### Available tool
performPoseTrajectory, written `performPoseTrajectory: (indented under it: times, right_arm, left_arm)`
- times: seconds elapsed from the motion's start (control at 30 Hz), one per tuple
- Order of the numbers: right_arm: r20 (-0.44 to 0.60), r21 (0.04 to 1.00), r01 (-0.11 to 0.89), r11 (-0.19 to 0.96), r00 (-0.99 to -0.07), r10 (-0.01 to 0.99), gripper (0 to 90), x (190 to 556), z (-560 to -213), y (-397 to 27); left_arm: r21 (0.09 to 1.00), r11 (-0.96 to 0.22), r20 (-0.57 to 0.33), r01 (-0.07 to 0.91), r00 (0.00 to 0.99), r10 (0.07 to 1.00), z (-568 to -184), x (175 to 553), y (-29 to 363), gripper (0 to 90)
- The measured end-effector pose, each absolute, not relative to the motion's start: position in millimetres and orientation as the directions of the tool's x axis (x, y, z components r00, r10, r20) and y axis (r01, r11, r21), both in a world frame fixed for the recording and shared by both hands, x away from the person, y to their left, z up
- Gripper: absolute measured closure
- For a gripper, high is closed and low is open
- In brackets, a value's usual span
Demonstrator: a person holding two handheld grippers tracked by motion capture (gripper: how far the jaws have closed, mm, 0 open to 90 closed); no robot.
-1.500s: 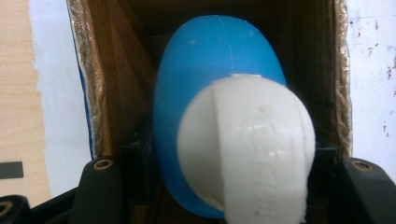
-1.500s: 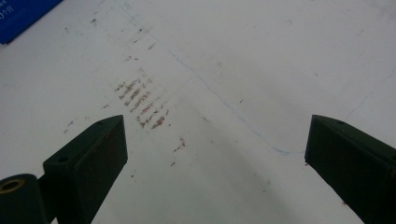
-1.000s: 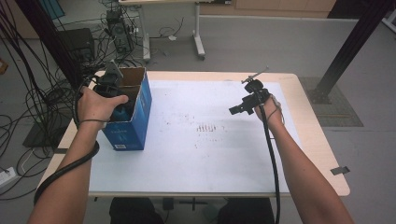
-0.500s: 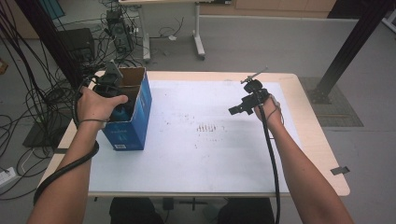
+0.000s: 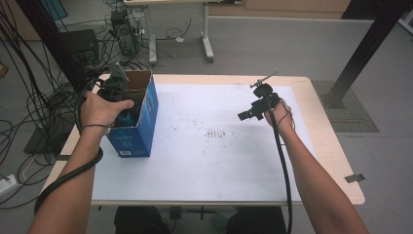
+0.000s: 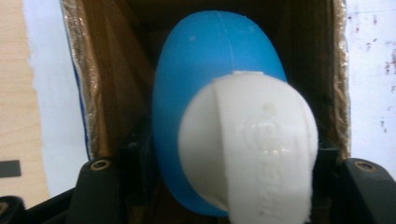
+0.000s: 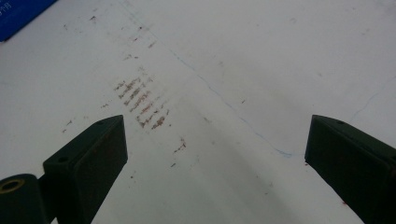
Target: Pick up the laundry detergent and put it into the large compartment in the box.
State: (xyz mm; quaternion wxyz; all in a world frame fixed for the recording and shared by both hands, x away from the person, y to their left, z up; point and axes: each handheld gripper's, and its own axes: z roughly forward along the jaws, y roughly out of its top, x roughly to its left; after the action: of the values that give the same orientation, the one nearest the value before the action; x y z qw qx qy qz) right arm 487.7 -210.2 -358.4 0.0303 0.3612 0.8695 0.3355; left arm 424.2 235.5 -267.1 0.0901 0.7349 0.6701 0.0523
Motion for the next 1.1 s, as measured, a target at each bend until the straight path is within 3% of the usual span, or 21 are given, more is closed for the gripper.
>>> performPoseTrajectory:
  times: [1.1]
  right_arm:
    - [0.181,0.610,0.598,0.520,-0.743,0.644,5.3,485.8,-355.6,-208.6]
  left_arm:
    - [0.237,-0.103,-0.025,0.966,0.112,0.993,-239.1,417.9,231.1,27.2]
